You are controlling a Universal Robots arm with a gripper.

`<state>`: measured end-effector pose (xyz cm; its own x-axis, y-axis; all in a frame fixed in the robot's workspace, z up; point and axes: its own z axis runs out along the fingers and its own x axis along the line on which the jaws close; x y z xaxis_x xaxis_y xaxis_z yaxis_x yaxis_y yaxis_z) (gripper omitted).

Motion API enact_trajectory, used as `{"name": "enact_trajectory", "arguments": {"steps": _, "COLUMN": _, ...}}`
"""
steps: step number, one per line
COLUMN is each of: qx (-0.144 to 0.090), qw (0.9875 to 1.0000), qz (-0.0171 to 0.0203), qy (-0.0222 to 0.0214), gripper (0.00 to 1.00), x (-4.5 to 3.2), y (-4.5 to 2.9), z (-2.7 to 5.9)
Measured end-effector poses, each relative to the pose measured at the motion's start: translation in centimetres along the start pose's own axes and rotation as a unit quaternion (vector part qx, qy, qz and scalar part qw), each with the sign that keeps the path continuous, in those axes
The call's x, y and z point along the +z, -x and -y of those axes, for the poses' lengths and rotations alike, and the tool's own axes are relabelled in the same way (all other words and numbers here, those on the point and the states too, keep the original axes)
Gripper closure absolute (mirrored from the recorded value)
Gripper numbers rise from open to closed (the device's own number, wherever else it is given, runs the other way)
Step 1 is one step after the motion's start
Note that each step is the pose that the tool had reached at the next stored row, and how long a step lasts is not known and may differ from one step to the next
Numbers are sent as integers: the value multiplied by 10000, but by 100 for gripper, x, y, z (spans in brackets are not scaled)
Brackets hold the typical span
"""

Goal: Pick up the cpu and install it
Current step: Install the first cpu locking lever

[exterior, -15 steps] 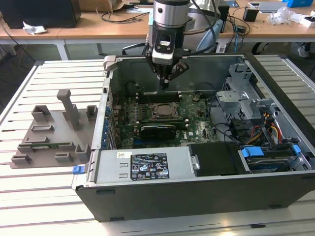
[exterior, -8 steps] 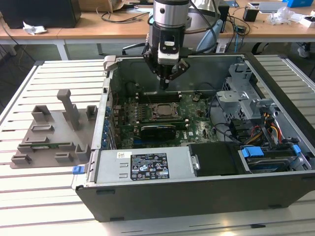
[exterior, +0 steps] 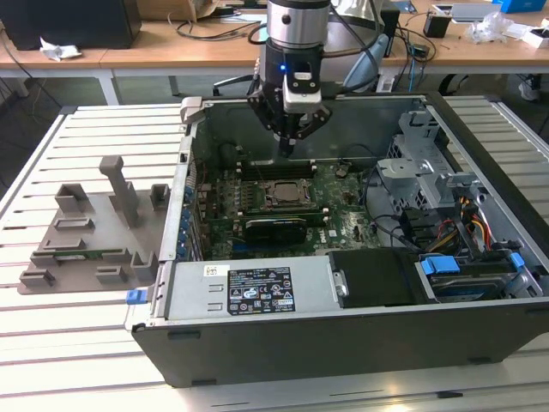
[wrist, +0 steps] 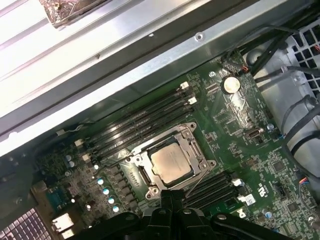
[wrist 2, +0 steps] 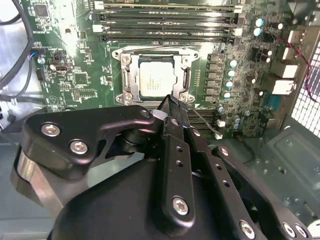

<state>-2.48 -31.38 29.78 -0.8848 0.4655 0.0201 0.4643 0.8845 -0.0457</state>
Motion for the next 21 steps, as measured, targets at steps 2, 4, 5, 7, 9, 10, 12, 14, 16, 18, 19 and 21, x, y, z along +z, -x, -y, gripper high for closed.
{"name": "enact_trajectory", "arguments": {"steps": 2, "qx": -112, "qw": 9999, "qz": 5, "qy": -3, "gripper": 89, "x": 0, "y": 0, "z": 0}}
{"name": "enact_trajectory", "arguments": {"steps": 4, "qx": -326, "qw": 9995, "qz": 15, "qy": -7, "gripper": 89, "x": 0, "y": 0, "z": 0}}
{"name": "enact_trajectory", "arguments": {"steps": 5, "qx": -398, "qw": 9992, "qz": 18, "qy": -8, "gripper": 89, "x": 0, "y": 0, "z": 0}}
{"name": "enact_trajectory", "arguments": {"steps": 7, "qx": -529, "qw": 9986, "qz": 24, "qy": -11, "gripper": 89, "x": 0, "y": 0, "z": 0}}
{"name": "enact_trajectory", "arguments": {"steps": 9, "qx": -683, "qw": 9977, "qz": 31, "qy": -14, "gripper": 89, "x": 0, "y": 0, "z": 0}}
{"name": "enact_trajectory", "arguments": {"steps": 10, "qx": -761, "qw": 9971, "qz": 35, "qy": -15, "gripper": 89, "x": 0, "y": 0, "z": 0}}
{"name": "enact_trajectory", "arguments": {"steps": 12, "qx": -879, "qw": 9961, "qz": 40, "qy": -18, "gripper": 89, "x": 0, "y": 0, "z": 0}}
{"name": "enact_trajectory", "arguments": {"steps": 14, "qx": -1018, "qw": 9948, "qz": 47, "qy": -20, "gripper": 89, "x": 0, "y": 0, "z": 0}}
{"name": "enact_trajectory", "arguments": {"steps": 16, "qx": -1169, "qw": 9931, "qz": 53, "qy": -24, "gripper": 89, "x": 0, "y": 0, "z": 0}}
{"name": "enact_trajectory", "arguments": {"steps": 18, "qx": -1318, "qw": 9913, "qz": 60, "qy": -27, "gripper": 89, "x": 0, "y": 0, "z": 0}}
{"name": "enact_trajectory", "arguments": {"steps": 19, "qx": -1368, "qw": 9906, "qz": 63, "qy": -28, "gripper": 89, "x": 0, "y": 0, "z": 0}}
{"name": "enact_trajectory", "arguments": {"steps": 21, "qx": -1469, "qw": 9891, "qz": 67, "qy": -30, "gripper": 89, "x": 0, "y": 0, "z": 0}}
